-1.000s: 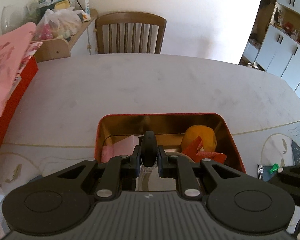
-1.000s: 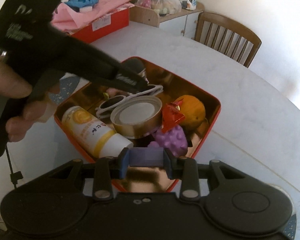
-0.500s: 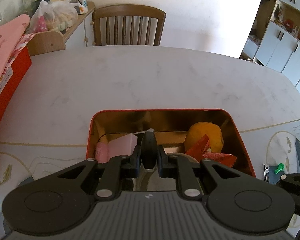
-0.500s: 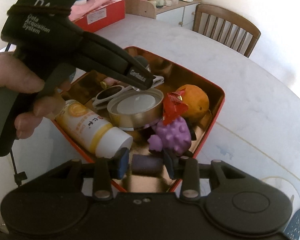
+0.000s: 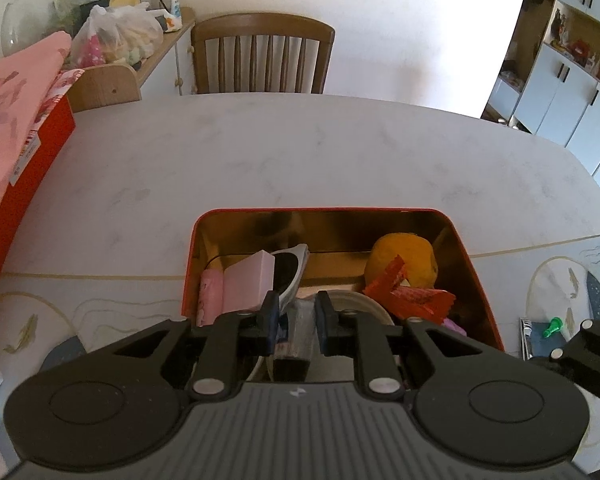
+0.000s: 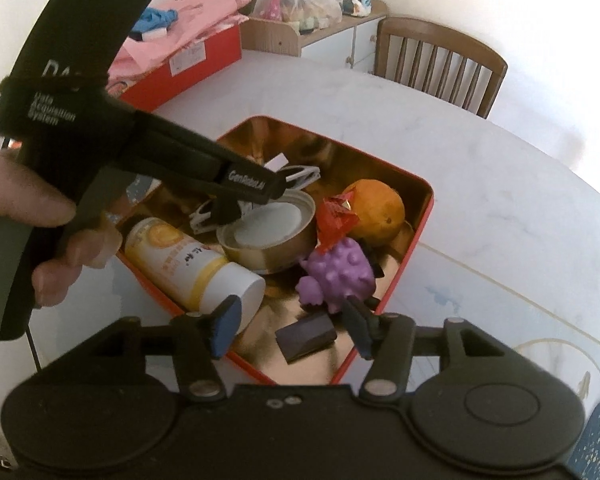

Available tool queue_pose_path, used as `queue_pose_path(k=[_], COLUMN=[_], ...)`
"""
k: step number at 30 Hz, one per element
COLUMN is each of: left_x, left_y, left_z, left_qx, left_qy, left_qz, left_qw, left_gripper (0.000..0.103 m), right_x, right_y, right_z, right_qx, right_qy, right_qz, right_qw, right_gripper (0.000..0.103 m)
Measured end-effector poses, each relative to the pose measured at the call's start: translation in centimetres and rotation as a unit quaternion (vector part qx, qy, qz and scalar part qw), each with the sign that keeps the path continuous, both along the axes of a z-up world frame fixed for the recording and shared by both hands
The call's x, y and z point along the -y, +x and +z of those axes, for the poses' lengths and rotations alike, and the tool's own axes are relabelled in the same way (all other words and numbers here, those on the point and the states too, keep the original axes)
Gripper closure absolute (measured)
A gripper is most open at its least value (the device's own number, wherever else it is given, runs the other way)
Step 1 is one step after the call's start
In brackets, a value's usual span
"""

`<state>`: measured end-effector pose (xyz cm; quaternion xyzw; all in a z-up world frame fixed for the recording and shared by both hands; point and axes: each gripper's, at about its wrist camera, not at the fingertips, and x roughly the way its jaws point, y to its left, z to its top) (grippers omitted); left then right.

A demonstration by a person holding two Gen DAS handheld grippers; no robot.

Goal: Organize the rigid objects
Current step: 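Open both grippers to drop the eraser and bottle into the tin, then move both open grippers back over the blue mat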

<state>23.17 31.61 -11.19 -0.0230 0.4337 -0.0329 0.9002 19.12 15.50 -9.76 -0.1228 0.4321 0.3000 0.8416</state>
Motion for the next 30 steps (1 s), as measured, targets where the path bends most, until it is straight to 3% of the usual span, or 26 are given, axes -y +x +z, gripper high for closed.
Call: queue_pose_path(k=[5, 10, 17, 30], left_x=[0.1, 0.3, 0.9, 4.9], left_y=[-1.2, -2.8, -5.1, -9.4], left_z=[0.8, 2.1, 3.9, 5.8], left_qx=[0.009, 0.027, 0.044, 0.071], left_qy=[0.000, 0.004, 0.005, -0.006], left_qz=[0.004, 0.010, 0.012, 0.002], left_qw=[1.0000, 0.9996, 0.9989, 0.9975], left_gripper=[0.078, 0.050, 0.049, 0.032], right_x=[0.8, 1.8, 5.1, 14.1], right_y=[-0.5, -1.2, -2.6, -5.2], right_z=[0.9, 1.9, 3.7, 5.8], right_qx=[0.005, 0.013, 0.018, 0.042], right_qy=[0.014, 0.033, 0.077, 0.105], right_qz=[-0.006, -0.014, -0.032, -0.059], right_qw=[1.000, 0.999, 0.996, 0.992], right_gripper=[0.040, 0.034, 0.023, 0.006])
